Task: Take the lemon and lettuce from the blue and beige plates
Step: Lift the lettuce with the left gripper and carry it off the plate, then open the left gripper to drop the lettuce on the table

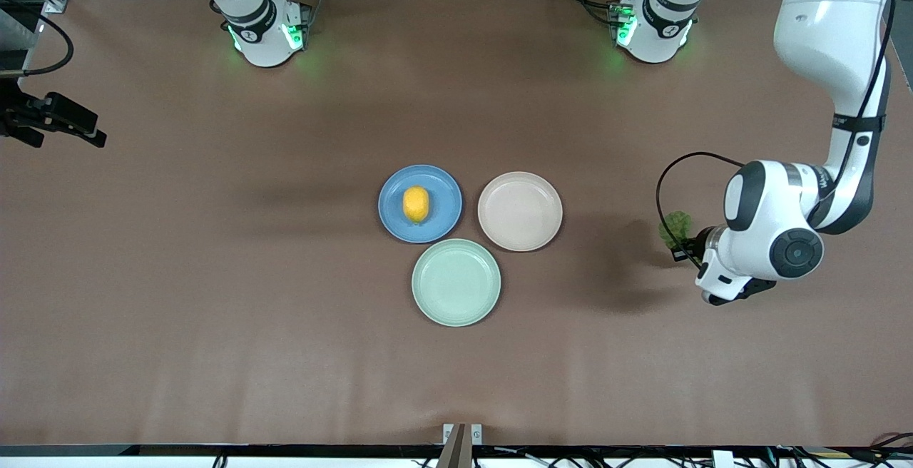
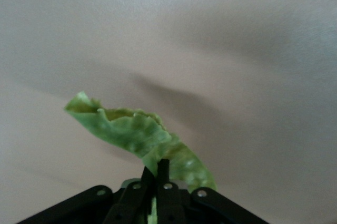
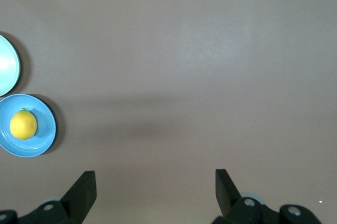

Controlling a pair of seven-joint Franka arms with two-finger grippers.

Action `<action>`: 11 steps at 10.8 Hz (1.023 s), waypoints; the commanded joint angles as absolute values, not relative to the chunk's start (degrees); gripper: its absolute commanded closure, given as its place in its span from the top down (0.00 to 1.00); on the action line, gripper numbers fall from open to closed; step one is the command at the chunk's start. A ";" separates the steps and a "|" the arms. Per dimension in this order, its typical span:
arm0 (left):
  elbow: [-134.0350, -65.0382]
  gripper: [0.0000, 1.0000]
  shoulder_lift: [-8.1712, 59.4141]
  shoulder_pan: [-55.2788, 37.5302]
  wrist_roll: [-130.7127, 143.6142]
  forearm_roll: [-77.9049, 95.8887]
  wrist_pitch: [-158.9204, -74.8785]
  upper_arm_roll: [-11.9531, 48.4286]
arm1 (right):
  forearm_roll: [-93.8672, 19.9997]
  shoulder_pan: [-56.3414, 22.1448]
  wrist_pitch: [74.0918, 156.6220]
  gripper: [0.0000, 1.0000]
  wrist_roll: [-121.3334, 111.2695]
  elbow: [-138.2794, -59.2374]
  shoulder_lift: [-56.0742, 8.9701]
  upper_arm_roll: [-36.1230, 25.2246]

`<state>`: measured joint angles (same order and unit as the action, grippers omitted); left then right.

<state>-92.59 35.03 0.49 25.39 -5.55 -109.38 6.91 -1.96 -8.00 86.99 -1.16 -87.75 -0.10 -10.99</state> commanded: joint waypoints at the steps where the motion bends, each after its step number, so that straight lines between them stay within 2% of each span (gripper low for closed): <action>1: -91.59 1.00 33.85 1.41 22.16 -6.94 -108.37 7.56 | -1.67 -7.91 86.13 1.00 -0.26 -86.57 -0.53 -10.90; 4: -90.01 1.00 29.37 0.88 22.06 -7.21 -103.20 7.82 | -1.58 -7.73 86.13 1.00 -0.35 -86.66 -0.53 -10.90; 7: -88.77 1.00 20.60 0.44 21.54 -7.21 -100.38 8.70 | -1.67 -7.73 86.13 1.00 -0.35 -86.75 -0.44 -10.90; 11: -88.77 1.00 12.85 0.70 21.36 -7.12 -94.58 10.72 | -1.67 -7.73 86.13 1.00 -0.35 -86.75 -0.44 -10.90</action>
